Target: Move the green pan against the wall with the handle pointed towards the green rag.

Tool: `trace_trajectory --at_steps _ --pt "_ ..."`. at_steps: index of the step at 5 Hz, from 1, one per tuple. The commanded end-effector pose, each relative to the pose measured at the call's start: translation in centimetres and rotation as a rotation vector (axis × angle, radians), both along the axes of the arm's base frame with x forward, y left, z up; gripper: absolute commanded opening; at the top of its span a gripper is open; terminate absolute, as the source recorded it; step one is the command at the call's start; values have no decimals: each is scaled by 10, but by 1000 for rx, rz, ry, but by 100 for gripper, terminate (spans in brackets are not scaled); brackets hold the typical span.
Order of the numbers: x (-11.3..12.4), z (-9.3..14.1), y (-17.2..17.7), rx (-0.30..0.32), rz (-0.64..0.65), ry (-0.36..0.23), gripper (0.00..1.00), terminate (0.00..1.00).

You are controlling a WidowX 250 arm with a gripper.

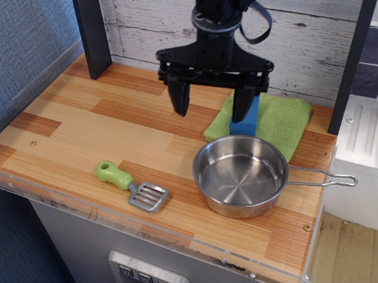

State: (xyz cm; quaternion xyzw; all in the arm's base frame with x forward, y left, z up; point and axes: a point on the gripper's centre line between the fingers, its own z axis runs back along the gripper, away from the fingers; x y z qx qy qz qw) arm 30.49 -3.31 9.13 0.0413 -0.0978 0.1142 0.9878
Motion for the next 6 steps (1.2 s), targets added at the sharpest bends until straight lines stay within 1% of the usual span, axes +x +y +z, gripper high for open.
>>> trace_trajectory --at_steps 1,3,4,5,6 --pt "-12 -21 1 -35 -36 26 100 0" --pt "-10 -62 2 -48 -5 44 100 0" --pt "-11 -74 1 -41 -10 58 100 0" --pt "-13 -77 1 -42 -4 43 0 0" --pt "-14 -77 2 -36 -5 49 0 0"
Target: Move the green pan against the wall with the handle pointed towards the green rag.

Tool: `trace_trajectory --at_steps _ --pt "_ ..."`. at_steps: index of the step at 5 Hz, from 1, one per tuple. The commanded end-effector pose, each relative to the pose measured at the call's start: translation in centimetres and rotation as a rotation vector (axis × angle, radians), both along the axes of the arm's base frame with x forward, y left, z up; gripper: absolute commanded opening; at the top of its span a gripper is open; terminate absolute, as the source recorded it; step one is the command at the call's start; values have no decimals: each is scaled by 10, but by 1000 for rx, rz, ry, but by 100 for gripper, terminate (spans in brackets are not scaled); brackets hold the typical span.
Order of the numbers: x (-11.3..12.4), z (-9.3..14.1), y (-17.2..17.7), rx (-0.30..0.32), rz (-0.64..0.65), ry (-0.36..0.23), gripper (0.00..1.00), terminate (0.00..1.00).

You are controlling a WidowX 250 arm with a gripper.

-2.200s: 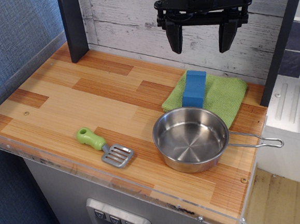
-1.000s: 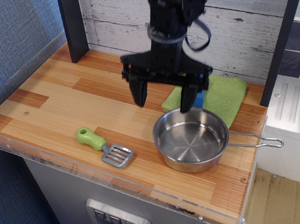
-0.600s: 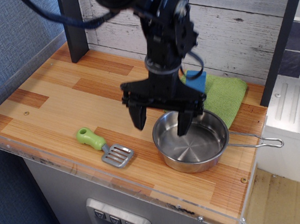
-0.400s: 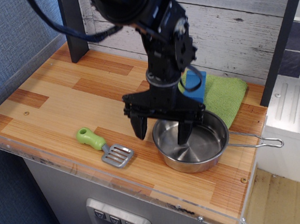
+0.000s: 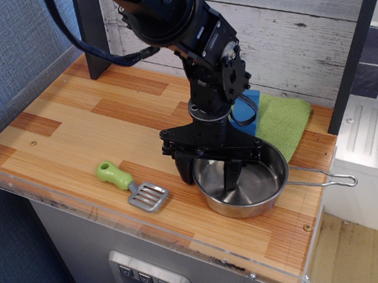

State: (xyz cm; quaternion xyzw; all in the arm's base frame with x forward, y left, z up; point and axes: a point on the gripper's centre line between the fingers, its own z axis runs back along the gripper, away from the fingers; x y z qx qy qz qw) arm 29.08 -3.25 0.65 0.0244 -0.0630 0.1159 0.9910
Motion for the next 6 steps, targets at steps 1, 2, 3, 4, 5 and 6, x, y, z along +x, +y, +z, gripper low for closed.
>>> trace_trajectory --at_steps 1,2,3,4,5,6 --pt "-2 8 2 1 -7 -15 0 0" --pt "-2 16 -1 -9 -18 -32 0 0" --pt "3 26 -7 -40 -39 -68 0 0" --pt "4 38 -11 -32 -56 -78 0 0" --pt "4 51 -15 -52 -68 -96 0 0" --pt "7 73 -19 -68 -72 -131 0 0"
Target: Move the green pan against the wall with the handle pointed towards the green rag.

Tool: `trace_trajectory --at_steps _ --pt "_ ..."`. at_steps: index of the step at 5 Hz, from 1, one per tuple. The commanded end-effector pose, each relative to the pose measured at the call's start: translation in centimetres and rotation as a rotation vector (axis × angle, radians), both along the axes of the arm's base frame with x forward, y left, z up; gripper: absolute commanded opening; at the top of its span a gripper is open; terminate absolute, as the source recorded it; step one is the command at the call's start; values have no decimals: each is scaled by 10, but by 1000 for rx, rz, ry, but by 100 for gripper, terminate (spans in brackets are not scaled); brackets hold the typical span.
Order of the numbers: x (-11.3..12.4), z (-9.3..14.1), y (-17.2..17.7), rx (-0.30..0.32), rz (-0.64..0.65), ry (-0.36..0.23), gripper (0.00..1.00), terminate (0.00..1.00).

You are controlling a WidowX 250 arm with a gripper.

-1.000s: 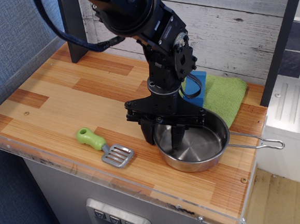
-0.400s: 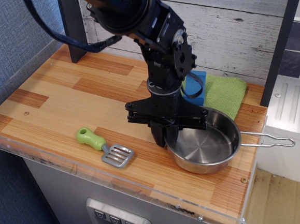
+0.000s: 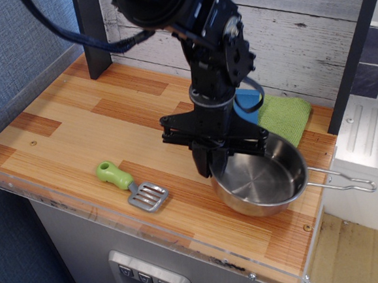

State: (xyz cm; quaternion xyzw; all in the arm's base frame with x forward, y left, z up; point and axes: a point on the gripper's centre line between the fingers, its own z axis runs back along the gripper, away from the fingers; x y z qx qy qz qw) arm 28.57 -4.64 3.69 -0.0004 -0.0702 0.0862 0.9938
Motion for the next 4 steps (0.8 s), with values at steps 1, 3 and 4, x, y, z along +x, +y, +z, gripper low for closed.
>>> trace_trajectory --at_steps 1,3,4 --pt "18 64 2 -18 18 -162 0 0" --pt "38 97 55 0 66 -197 0 0" --pt "50 100 86 7 56 -188 0 0"
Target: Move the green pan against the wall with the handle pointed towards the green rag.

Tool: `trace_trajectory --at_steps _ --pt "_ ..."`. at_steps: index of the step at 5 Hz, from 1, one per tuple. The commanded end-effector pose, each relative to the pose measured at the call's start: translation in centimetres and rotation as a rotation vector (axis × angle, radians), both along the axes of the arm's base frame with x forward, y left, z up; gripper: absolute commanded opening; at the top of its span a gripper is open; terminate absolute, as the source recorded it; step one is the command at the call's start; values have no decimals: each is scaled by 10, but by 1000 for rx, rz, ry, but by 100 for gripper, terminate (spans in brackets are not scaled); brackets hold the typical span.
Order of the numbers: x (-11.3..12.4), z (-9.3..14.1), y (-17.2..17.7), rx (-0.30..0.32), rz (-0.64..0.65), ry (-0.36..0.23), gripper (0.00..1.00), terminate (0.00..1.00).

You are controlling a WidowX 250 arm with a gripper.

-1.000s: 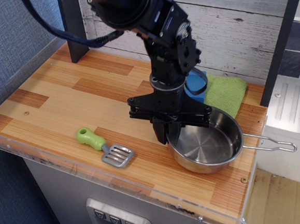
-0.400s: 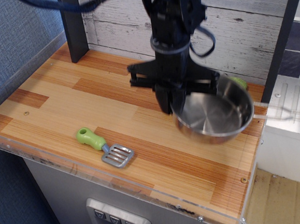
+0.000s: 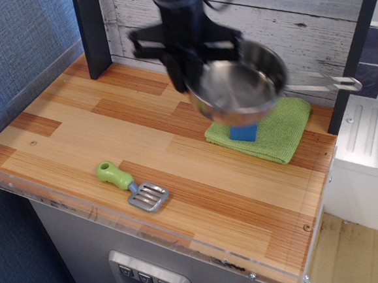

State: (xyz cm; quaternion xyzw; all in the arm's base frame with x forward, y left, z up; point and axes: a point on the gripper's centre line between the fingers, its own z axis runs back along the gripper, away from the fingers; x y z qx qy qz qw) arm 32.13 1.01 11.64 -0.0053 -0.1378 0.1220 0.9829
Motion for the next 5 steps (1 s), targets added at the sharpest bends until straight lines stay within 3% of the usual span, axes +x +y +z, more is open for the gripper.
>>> trace_trajectory --at_steps 1,3,5 --pt "29 17 57 20 -72 -40 0 0" --pt "48 -29 90 8 -207 33 0 0" --pt "60 -61 137 5 -205 54 0 0"
